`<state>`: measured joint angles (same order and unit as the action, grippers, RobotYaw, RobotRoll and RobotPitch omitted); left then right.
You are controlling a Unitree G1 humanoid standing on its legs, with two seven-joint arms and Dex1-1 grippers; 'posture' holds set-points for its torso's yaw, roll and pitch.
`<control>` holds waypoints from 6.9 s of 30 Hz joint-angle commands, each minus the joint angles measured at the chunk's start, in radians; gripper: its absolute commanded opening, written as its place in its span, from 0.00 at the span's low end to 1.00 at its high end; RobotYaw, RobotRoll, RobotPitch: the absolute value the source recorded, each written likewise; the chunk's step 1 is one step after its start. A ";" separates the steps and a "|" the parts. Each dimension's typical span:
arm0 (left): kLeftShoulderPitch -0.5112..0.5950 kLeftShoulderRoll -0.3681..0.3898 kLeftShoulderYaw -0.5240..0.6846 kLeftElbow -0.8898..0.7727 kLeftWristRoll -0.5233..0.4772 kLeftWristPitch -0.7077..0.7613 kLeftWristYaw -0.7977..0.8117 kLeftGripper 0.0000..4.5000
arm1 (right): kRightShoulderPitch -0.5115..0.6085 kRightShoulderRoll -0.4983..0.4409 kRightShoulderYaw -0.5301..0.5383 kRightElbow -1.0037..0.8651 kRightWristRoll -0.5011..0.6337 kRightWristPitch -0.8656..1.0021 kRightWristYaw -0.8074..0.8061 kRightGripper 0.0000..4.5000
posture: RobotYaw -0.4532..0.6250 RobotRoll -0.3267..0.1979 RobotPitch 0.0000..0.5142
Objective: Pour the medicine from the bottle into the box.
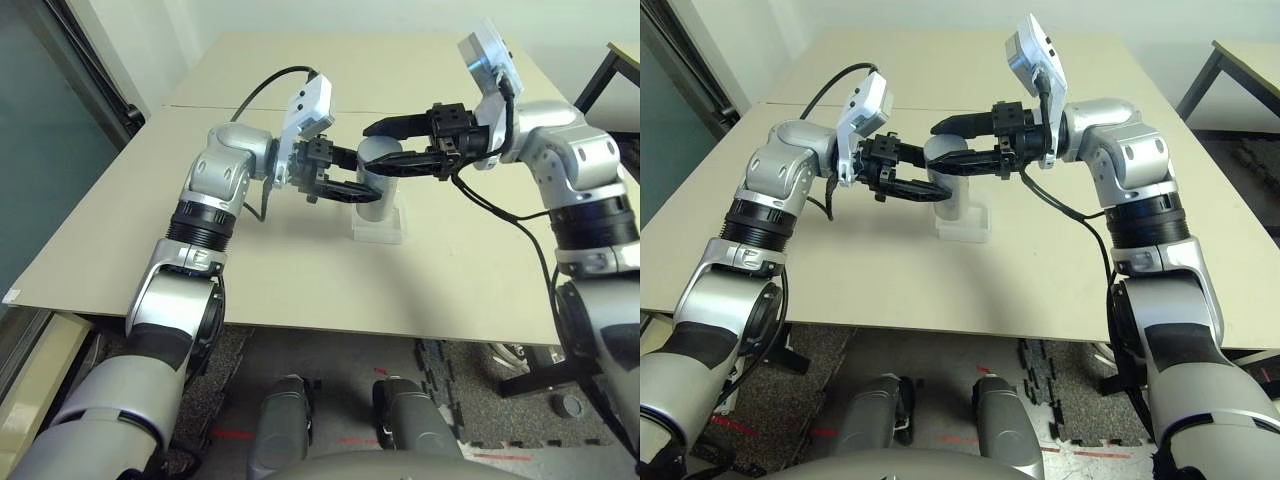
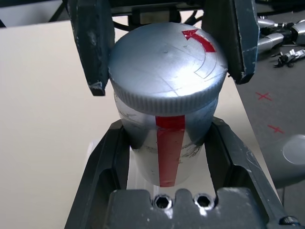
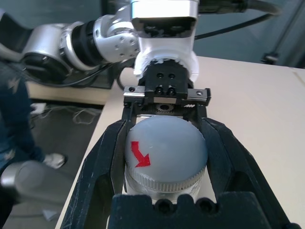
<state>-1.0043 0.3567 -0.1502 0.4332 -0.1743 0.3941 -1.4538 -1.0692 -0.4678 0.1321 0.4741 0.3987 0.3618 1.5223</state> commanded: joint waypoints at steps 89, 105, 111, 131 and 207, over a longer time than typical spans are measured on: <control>-0.007 0.029 -0.026 0.108 -0.050 -0.071 0.108 0.55 | 0.263 -0.147 -0.130 -0.518 0.120 0.413 -0.512 1.00 | 0.37 0.62 0.17; -0.011 0.004 -0.037 0.091 -0.051 -0.058 0.111 0.55 | 0.208 -0.036 -0.052 -0.474 0.071 0.351 -0.556 1.00 | 0.37 0.62 0.18; -0.008 0.003 -0.039 0.084 -0.052 -0.053 0.110 0.55 | 0.192 -0.014 -0.052 -0.442 0.043 0.324 -0.575 1.00 | 0.37 0.62 0.18; -0.001 0.002 -0.040 0.084 -0.053 -0.048 0.113 0.55 | 0.240 -0.061 -0.102 -0.469 0.051 0.347 -0.600 1.00 | 0.36 0.62 0.18; -0.005 0.003 -0.054 0.125 -0.042 -0.081 0.097 0.55 | 0.195 -0.055 -0.001 -0.486 0.027 0.324 -0.579 0.96 | 0.36 0.62 0.16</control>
<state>-1.0029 0.3582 -0.1963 0.5599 -0.2279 0.3219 -1.3505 -0.8592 -0.5266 0.1099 -0.0250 0.4367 0.6969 0.9349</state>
